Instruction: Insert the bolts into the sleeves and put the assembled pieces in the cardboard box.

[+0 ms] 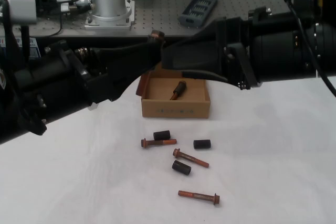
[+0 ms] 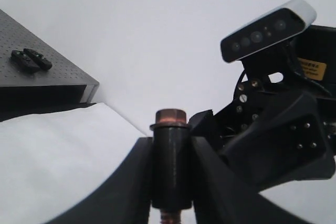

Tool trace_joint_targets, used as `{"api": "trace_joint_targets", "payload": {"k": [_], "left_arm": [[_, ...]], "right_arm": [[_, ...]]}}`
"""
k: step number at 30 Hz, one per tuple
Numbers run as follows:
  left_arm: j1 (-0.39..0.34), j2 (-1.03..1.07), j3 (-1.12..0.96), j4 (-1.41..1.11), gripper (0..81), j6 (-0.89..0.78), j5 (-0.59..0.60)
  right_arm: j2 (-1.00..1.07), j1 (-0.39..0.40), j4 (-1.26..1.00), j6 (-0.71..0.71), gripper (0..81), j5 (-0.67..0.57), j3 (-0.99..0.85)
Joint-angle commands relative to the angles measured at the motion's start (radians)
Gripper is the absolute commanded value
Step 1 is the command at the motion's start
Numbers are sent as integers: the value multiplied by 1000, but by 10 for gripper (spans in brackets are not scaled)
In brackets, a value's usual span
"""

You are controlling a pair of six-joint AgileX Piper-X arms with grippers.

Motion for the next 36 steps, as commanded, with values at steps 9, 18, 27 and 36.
{"api": "trace_joint_targets", "payload": {"k": [9, 18, 27, 36], "left_arm": [[0, -13, -13, -21, 6, 108, -61], [44, 148, -165, 198, 6, 213, -72], [72, 529, -506, 346, 6, 251, -102], [72, 924, -942, 580, 6, 318, -132]], "right_arm": [[-24, -24, 45, -28, 427, -57, -4], [-98, -136, 394, -334, 417, -41, -4], [-136, -280, 783, -679, 314, 182, -4], [-146, -305, 850, -763, 15, 323, -4]]}}
